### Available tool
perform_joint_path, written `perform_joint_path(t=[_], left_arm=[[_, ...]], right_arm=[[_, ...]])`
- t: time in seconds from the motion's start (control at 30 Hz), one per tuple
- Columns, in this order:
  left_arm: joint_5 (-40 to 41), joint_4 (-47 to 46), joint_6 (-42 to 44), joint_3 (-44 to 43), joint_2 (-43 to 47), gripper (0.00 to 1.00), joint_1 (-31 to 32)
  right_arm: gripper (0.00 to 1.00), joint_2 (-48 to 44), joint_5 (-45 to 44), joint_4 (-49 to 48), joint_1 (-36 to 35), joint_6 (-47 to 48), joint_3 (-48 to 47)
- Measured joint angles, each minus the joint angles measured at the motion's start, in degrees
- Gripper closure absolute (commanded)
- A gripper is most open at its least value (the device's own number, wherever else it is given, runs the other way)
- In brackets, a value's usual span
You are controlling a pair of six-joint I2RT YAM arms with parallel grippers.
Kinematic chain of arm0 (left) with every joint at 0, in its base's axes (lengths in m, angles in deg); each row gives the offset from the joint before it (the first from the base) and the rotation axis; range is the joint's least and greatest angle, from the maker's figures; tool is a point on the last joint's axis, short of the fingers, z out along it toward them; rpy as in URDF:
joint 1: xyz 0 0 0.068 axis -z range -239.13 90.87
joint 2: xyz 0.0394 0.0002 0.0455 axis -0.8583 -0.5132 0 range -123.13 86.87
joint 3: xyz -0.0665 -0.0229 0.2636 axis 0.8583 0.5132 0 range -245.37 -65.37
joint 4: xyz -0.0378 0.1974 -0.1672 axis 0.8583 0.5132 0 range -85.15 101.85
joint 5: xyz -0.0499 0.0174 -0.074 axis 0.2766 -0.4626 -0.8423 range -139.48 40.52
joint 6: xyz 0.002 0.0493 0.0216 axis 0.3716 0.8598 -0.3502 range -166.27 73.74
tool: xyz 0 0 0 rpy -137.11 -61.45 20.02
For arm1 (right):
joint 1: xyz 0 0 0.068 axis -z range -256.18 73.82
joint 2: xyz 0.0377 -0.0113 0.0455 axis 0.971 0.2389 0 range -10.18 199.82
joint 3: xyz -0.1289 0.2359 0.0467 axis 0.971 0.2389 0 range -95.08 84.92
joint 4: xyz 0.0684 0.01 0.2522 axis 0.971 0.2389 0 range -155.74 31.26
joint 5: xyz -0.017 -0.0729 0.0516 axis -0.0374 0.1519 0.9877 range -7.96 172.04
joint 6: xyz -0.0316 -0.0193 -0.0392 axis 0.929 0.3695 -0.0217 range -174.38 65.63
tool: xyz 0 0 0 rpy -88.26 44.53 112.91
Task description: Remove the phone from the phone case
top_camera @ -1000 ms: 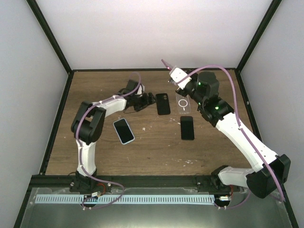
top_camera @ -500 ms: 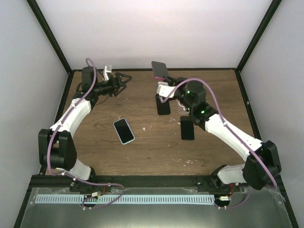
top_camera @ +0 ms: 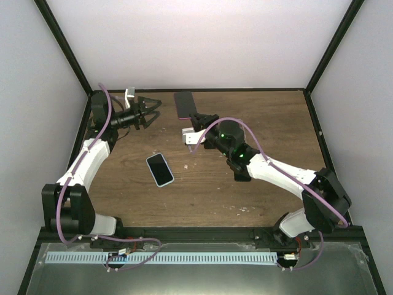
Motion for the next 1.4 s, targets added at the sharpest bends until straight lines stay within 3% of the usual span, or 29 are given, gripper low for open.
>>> perform_joint_path(t=[0.6,0.87,0.93,1.0,1.07,1.13,1.23,1.4], left_arm=[[0.5,-0.9,-3.7,2.5,0.2,0.63,3.5],[0.9,-1.3,-3.8,2.5,-0.1,0.94,4.1],[0.8,-1.3,-5.3,2.5,-0.1,1.0,4.1],[0.9,-0.8,-5.9,2.5,-0.1,1.0,4.2],[0.9,-0.6,-5.1,2.5,-0.2,1.0,4.2],[0.9,0.0,-4.0,2.5,-0.2,1.0,4.2],[1.5,0.9,-2.2,2.5,-0.3,1.0,4.1],[2.9,3.1,2.8,2.7,-0.4,1.0,3.6]], right_arm=[[0.99,1.4,-2.4,-4.2,-6.2,2.5,0.0],[0.99,1.5,-2.8,-3.8,-7.2,2.5,0.1],[0.92,1.5,-3.0,-3.7,-7.3,2.7,0.5],[0.81,1.5,-3.4,-3.6,-7.4,2.4,0.9],[0.77,1.5,-3.5,-3.0,-7.5,1.7,0.9],[0.64,1.4,-3.7,-2.8,-7.5,0.8,1.0],[0.34,1.0,-4.1,-2.1,-7.5,-0.8,1.2],[0.16,-2.1,-4.4,2.6,-6.6,-4.1,1.3]])
